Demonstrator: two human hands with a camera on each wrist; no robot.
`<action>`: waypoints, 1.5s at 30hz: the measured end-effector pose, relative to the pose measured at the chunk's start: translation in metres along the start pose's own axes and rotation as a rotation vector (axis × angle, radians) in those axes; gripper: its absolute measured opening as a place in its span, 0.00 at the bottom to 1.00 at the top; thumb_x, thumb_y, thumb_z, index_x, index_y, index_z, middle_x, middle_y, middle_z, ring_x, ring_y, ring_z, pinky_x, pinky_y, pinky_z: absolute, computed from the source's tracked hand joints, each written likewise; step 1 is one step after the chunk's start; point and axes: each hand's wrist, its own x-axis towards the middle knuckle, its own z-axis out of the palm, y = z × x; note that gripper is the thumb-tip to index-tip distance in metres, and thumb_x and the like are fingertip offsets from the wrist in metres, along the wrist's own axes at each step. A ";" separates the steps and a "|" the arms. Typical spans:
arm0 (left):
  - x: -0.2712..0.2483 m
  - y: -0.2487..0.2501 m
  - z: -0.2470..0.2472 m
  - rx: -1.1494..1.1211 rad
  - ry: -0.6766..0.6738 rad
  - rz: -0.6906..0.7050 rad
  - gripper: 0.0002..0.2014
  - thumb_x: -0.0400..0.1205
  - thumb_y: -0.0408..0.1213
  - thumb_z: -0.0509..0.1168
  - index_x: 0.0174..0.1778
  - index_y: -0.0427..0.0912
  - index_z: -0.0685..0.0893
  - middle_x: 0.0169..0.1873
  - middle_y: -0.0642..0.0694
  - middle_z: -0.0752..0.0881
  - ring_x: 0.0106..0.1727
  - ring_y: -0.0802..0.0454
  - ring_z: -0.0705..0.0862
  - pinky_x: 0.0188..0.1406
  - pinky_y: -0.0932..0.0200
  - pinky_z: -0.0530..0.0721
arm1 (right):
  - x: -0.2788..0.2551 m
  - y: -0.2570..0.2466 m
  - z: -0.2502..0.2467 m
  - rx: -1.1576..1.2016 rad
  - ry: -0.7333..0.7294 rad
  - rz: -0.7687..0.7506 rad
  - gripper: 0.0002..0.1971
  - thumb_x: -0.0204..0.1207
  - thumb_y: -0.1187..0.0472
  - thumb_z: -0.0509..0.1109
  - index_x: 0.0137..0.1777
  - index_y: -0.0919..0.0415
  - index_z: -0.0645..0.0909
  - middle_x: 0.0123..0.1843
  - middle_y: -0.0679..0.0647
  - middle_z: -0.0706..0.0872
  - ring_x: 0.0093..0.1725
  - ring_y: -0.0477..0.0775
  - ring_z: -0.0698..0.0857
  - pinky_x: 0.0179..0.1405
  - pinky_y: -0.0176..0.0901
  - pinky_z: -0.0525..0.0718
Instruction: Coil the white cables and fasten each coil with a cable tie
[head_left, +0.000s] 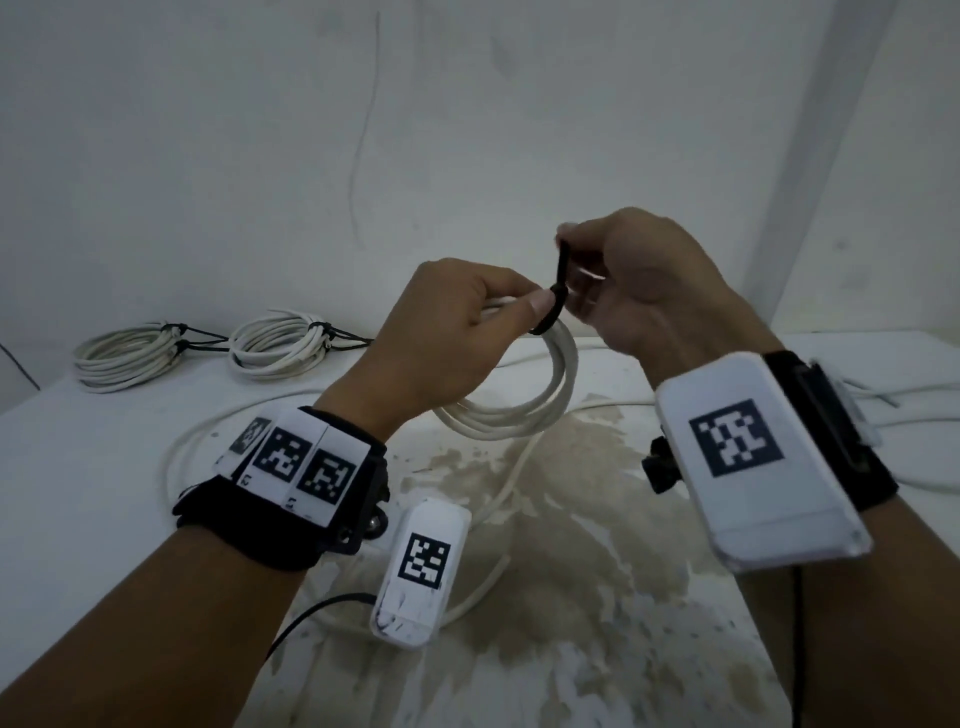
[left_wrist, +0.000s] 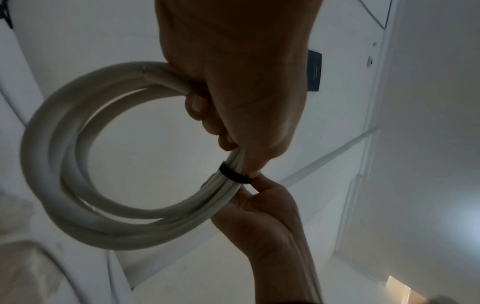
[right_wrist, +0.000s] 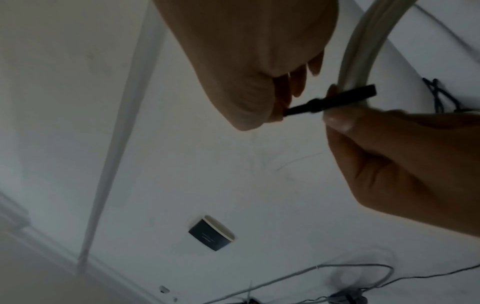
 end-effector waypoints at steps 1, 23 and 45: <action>0.000 0.002 0.002 -0.015 -0.006 0.004 0.10 0.85 0.40 0.67 0.46 0.46 0.94 0.28 0.67 0.86 0.34 0.72 0.84 0.36 0.77 0.73 | 0.000 -0.001 -0.001 0.044 0.020 -0.018 0.02 0.79 0.67 0.70 0.46 0.63 0.83 0.41 0.54 0.86 0.41 0.53 0.85 0.42 0.48 0.86; 0.005 0.001 0.009 -0.351 0.168 -0.502 0.22 0.85 0.47 0.66 0.30 0.34 0.80 0.20 0.46 0.68 0.19 0.53 0.61 0.20 0.62 0.61 | 0.004 0.018 0.004 -0.593 -0.031 -0.521 0.17 0.80 0.52 0.73 0.38 0.67 0.89 0.32 0.56 0.90 0.34 0.50 0.89 0.47 0.52 0.88; 0.002 0.005 0.012 -0.209 0.192 -0.247 0.12 0.85 0.45 0.66 0.35 0.51 0.87 0.20 0.55 0.81 0.23 0.61 0.72 0.28 0.61 0.71 | -0.010 0.009 0.005 -0.310 -0.081 -0.070 0.08 0.81 0.69 0.69 0.47 0.76 0.83 0.39 0.68 0.88 0.30 0.57 0.89 0.29 0.46 0.91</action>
